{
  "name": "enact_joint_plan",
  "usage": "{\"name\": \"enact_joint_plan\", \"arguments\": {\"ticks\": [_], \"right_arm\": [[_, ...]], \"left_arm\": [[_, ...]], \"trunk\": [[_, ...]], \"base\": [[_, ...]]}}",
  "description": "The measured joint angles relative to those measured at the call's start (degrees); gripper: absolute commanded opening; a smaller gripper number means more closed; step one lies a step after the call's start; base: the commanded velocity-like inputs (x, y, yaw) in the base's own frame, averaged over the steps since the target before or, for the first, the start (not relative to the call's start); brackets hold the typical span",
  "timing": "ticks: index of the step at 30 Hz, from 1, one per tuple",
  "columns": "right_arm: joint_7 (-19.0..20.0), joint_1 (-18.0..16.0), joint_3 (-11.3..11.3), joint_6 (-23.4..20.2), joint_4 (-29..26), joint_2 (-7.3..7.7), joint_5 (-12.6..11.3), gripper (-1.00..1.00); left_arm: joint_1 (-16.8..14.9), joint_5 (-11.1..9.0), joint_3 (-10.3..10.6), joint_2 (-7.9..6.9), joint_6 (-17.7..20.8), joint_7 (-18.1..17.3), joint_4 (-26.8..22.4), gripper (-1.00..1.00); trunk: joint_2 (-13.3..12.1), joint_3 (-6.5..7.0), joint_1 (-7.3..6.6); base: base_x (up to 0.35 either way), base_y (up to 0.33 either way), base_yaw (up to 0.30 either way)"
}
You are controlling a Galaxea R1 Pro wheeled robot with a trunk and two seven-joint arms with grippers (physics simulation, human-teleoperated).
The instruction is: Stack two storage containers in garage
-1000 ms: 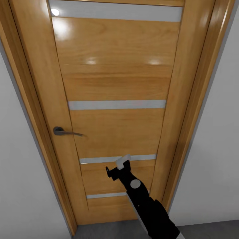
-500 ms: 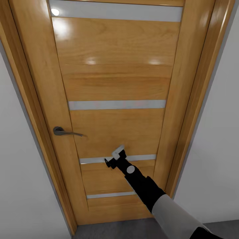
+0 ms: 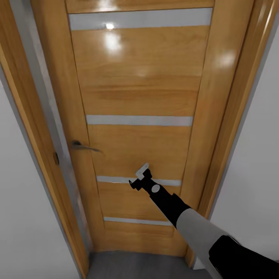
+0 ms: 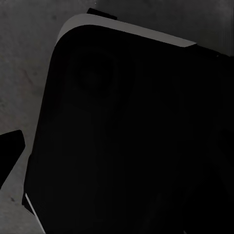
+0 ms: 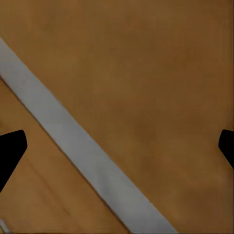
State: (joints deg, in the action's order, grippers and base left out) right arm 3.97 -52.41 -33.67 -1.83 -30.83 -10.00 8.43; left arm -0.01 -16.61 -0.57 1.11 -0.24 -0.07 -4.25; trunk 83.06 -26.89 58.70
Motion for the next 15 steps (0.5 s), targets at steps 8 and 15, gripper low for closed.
{"name": "enact_joint_plan", "arguments": {"ticks": [8, 15], "right_arm": [[-0.6, -0.1, 0.2, 0.0, 0.1, 0.00, 0.3, 1.00], [-0.9, -0.1, 0.2, -0.2, 0.0, 0.00, 0.3, 1.00]], "left_arm": [[0.0, 0.1, 0.0, -0.07, 0.0, 0.0, -0.1, 1.00], [0.0, 0.1, 0.0, -0.07, -0.1, 0.0, -0.1, 1.00]], "trunk": [[0.0, 0.00, 0.00], [0.0, 0.00, 0.00]], "base": [[0.312, 0.000, 0.000], [0.267, 0.000, 0.000]]}}
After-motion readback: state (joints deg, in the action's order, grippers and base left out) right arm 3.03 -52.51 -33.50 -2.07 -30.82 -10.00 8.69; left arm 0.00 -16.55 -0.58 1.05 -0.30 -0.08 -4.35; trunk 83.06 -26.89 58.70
